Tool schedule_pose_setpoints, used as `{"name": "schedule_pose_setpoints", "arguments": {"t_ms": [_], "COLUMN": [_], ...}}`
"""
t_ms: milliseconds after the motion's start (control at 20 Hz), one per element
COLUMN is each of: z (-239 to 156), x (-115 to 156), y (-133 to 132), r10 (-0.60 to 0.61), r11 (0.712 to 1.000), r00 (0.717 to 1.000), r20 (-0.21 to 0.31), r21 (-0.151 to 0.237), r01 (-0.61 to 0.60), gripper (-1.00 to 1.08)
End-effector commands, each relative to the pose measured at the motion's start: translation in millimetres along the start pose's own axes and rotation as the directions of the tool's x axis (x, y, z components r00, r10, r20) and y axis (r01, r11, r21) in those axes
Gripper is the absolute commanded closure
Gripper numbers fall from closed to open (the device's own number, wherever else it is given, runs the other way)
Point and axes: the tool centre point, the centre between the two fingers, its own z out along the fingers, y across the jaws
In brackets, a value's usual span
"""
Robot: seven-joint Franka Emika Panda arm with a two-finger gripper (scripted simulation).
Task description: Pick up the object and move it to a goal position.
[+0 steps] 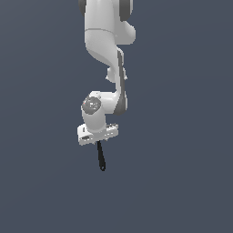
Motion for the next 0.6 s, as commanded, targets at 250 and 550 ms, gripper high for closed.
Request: {"name": "schedule_pose_setpoints", "arguments": {"t_ms": [250, 550], "z": [0.3, -0.9], "x": [0.6, 1.4], "y": [0.3, -0.7], "r10": [0.0, 0.001], "r11": [1.0, 1.0], "r00": [1.0, 1.0], "r20": [-0.001, -0.001], "r21": [-0.001, -0.001], "r01": [0.0, -0.001], "gripper": [1.08, 1.08]}}
